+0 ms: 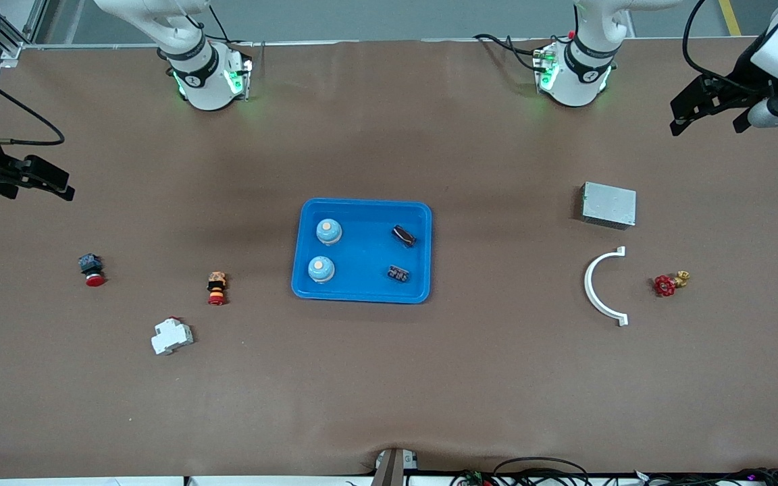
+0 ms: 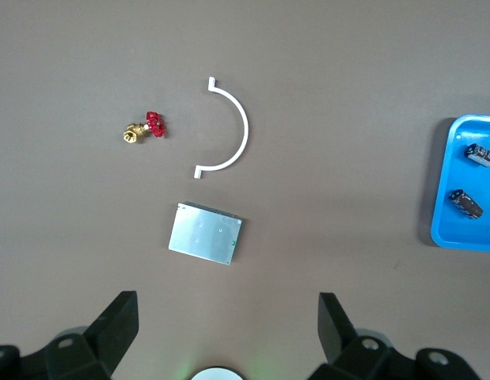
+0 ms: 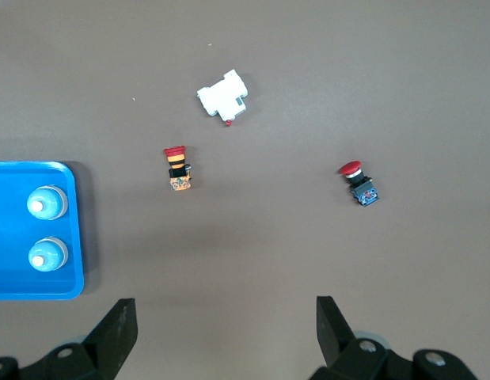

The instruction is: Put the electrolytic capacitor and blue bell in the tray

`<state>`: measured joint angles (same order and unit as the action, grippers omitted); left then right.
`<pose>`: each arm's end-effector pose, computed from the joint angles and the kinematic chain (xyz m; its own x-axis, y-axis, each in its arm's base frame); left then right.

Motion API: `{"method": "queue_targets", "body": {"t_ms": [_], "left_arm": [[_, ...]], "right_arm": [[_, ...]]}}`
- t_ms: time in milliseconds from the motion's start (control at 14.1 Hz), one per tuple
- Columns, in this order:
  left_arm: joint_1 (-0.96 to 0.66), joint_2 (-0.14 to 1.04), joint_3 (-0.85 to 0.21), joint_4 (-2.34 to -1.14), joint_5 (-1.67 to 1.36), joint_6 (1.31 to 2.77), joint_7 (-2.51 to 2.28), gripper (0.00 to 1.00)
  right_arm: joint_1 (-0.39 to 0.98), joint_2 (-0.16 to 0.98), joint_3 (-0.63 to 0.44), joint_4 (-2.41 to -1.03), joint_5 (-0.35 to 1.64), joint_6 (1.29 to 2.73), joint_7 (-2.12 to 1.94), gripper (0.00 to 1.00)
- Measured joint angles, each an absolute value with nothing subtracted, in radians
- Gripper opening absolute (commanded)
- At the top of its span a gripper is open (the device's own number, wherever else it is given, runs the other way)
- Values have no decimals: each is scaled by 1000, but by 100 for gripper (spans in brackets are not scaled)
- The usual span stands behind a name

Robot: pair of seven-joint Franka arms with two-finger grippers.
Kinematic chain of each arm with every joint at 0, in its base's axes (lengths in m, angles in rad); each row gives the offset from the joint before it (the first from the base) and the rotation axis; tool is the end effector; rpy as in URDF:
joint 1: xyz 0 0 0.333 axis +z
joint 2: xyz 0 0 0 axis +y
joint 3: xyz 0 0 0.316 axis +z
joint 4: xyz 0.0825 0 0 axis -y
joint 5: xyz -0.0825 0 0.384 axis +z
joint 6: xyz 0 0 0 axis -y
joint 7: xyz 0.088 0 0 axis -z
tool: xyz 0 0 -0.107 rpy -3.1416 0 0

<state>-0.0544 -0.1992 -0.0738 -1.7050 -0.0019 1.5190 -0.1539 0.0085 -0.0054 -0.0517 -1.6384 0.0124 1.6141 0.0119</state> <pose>0.4812 -0.0663 0.6602 0.9995 0.0269 0.0145 0.0270 -0.9996 -0.0106 0.5547 -0.0228 0.5993 0.9983 -0.0556 -0.0191 -0.0558 -0.9984 -0.0124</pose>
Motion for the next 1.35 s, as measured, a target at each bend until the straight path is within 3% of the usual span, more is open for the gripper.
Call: {"method": "queue_targets", "body": {"t_ms": [1347], "left_arm": [[-53,-198,-102,-1690,-2,1473,-153,100]], "right_arm": [[14,-5,-52,-1628,13,1614,12,100]]}}
